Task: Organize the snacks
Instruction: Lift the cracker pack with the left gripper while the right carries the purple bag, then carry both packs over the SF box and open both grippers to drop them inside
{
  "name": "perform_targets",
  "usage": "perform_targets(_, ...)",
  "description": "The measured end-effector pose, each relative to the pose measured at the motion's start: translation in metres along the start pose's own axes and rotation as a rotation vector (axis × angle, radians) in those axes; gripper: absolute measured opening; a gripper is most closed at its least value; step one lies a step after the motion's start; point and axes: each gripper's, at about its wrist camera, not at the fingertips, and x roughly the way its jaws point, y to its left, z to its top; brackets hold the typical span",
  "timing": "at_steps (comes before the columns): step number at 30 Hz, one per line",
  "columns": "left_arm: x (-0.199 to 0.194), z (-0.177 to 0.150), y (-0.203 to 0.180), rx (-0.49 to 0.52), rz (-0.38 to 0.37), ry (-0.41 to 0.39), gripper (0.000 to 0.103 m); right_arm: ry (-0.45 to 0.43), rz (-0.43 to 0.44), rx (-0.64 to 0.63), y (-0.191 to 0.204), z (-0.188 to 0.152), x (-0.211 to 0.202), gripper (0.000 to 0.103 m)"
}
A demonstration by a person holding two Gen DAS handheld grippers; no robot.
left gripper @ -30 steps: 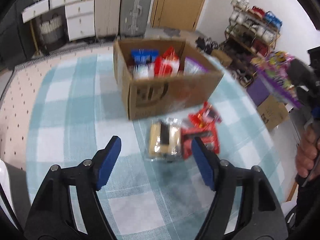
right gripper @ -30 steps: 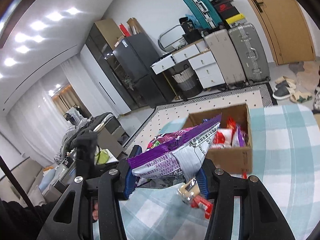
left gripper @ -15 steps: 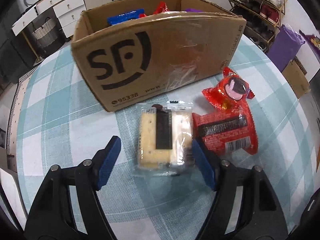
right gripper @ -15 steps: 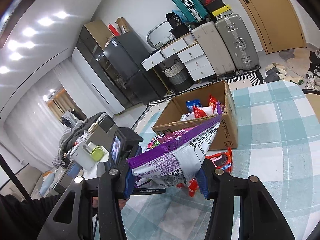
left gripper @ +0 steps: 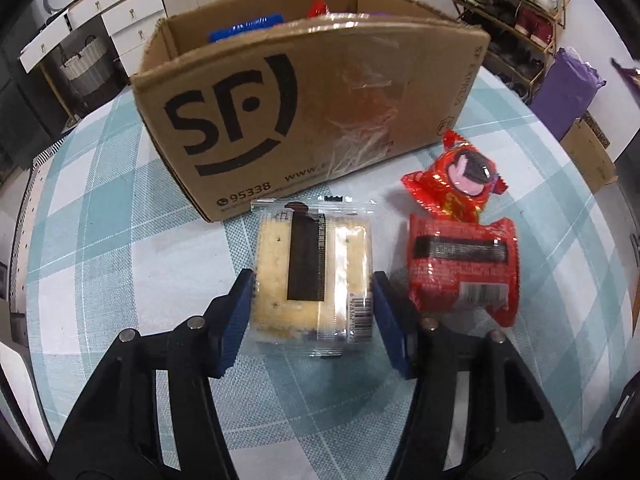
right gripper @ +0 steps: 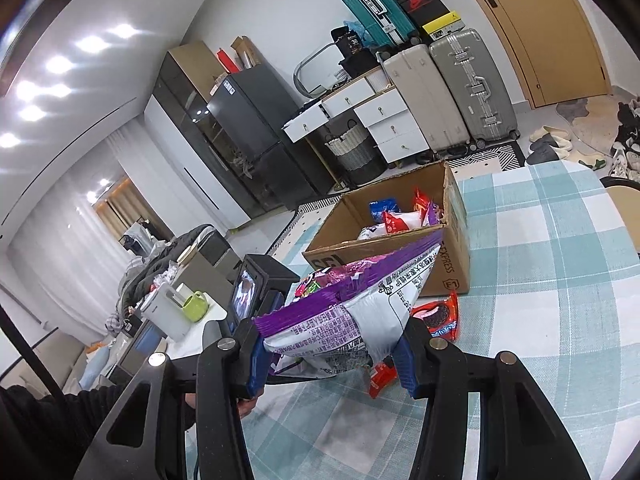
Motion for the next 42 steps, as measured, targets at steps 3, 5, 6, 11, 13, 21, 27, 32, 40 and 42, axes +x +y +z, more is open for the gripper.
perform_targets(3,-0.024,-0.006,0.000,-0.013,-0.002,-0.044,0.055,0.006,0.001,-0.017,0.006,0.000,0.001,0.051)
perform_targets(5,-0.041,-0.011,0.000,-0.019,0.004,-0.080,0.055,0.007,0.001,-0.027,0.009,-0.001,0.001,0.051)
perform_targets(6,-0.048,-0.013,0.000,-0.021,0.004,-0.096,0.055,0.007,0.004,-0.029,0.011,-0.001,0.002,0.051)
perform_targets(11,-0.102,-0.020,-0.005,-0.016,0.016,-0.193,0.055,0.017,0.015,-0.050,0.025,-0.002,0.005,0.051)
perform_targets(13,-0.130,-0.021,-0.004,0.003,0.022,-0.232,0.055,0.017,0.019,-0.061,0.033,-0.002,0.005,0.051)
perform_targets(21,-0.223,-0.032,-0.015,0.057,-0.031,-0.429,0.055,-0.012,0.035,-0.136,0.076,0.003,-0.005,0.051)
perform_targets(27,-0.273,-0.035,-0.013,0.028,-0.057,-0.492,0.055,-0.051,0.061,-0.190,0.105,0.014,-0.019,0.051)
perform_targets(32,-0.304,-0.021,0.001,-0.026,-0.079,-0.490,0.055,-0.060,0.072,-0.210,0.118,0.034,-0.022,0.051)
perform_targets(40,-0.319,0.038,0.035,-0.088,-0.101,-0.478,0.055,-0.062,0.067,-0.237,0.123,0.092,-0.010,0.051)
perform_targets(42,-0.315,0.062,0.047,-0.115,-0.118,-0.460,0.055,-0.059,0.067,-0.217,0.115,0.109,-0.002,0.051)
